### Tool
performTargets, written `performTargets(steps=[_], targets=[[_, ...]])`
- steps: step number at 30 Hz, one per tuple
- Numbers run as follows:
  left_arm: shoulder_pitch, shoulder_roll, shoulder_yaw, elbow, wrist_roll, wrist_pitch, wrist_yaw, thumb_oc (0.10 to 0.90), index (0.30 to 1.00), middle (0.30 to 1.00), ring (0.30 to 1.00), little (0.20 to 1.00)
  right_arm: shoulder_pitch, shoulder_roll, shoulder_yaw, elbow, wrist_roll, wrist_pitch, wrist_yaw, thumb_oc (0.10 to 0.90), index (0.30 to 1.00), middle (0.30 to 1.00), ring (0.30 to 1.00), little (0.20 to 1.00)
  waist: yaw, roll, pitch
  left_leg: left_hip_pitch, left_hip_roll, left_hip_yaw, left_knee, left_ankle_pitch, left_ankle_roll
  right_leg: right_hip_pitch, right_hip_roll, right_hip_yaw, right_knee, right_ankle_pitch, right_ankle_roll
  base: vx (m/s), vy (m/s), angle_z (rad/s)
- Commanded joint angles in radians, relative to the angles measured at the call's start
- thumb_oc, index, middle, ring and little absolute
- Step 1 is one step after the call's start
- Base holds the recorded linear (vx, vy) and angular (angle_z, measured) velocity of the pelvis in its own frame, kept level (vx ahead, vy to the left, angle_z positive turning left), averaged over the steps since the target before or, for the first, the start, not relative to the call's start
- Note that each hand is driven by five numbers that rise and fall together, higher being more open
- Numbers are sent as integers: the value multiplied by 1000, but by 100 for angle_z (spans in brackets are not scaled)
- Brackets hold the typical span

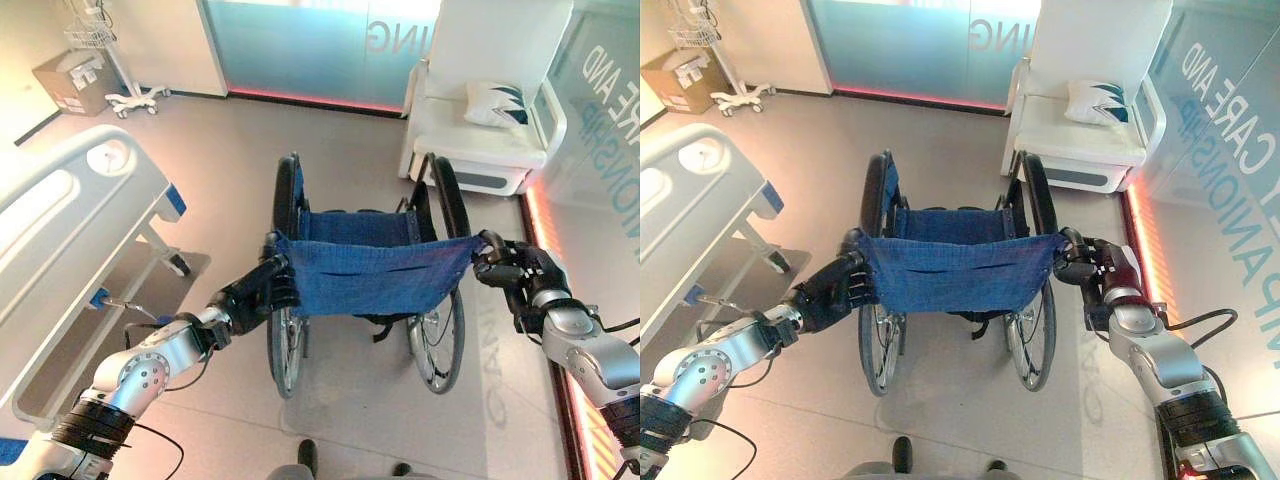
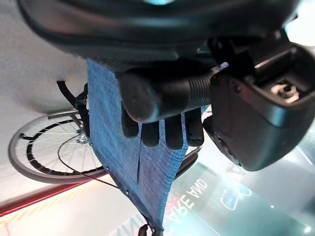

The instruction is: Push the wheelchair next to the bed

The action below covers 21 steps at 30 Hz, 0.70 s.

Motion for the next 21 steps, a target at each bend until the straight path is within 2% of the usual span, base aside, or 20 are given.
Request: performTargets(steps=[1, 8, 11, 14, 18, 19, 20, 21], targets=[[-184, -78, 153, -139, -107, -226, -66, 400, 300, 300, 300, 300, -35, -33, 27, -78, 7, -28, 76, 400, 300, 300, 300, 300, -17, 73, -68, 71, 67, 66, 4, -71, -88, -54, 41, -5, 69, -24, -34, -15, -90, -1], [-143, -71, 197, -147, -100, -226, -64, 400, 300, 300, 300, 300, -36, -56, 16, -99, 5, -29, 98, 400, 300, 300, 300, 300, -14, 71, -59, 70, 91, 57, 21, -54, -109, -62, 66, -10, 107, -49, -56, -16, -96, -2], [-137, -73, 218, -144, -125, -243, -66, 400, 300, 300, 300, 300, -66, -75, 21, -98, 8, -20, 116, 400, 300, 300, 300, 300, -9, 66, -48, 47, 112, 47, 75, -51, -130, -76, 76, -15, 143, -63, -73, -38, -126, -1], [-126, -83, 242, -138, -138, -256, -77, 400, 300, 300, 300, 300, -84, -88, 29, -93, 16, -27, 126, 400, 300, 300, 300, 300, -4, 55, -37, 15, 141, 41, 172, -33, -148, -85, 82, -16, 166, -70, -89, -22, -152, -1], [-104, -99, 287, -122, -132, -252, -91, 400, 300, 300, 300, 300, -99, -91, 39, -86, 21, -57, 134, 400, 300, 300, 300, 300, 7, 32, -4, -83, 186, 14, 429, 44, -155, -91, 110, 8, 197, -77, -125, 4, -206, -10], [-94, -103, 302, -116, -124, -247, -100, 400, 300, 300, 300, 300, -92, -89, 32, -86, 16, -65, 145, 400, 300, 300, 300, 300, 11, 27, 8, -119, 188, 13, 496, 54, -152, -85, 120, 17, 201, -78, -134, 52, -191, -19], [-85, -106, 317, -113, -120, -241, -102, 400, 300, 300, 300, 300, -85, -88, 24, -87, 10, -73, 161, 400, 300, 300, 300, 300, 17, 22, 19, -146, 172, 5, 527, 52, -144, -77, 126, 27, 202, -78, -137, 116, -127, -18], [-69, -103, 341, -112, -128, -237, -98, 400, 300, 300, 300, 300, -81, -89, 15, -91, 1, -78, 188, 400, 300, 300, 300, 300, 33, 24, 30, -182, 117, -24, 511, 35, -127, -64, 133, 48, 203, -81, -130, 132, -47, -14]])
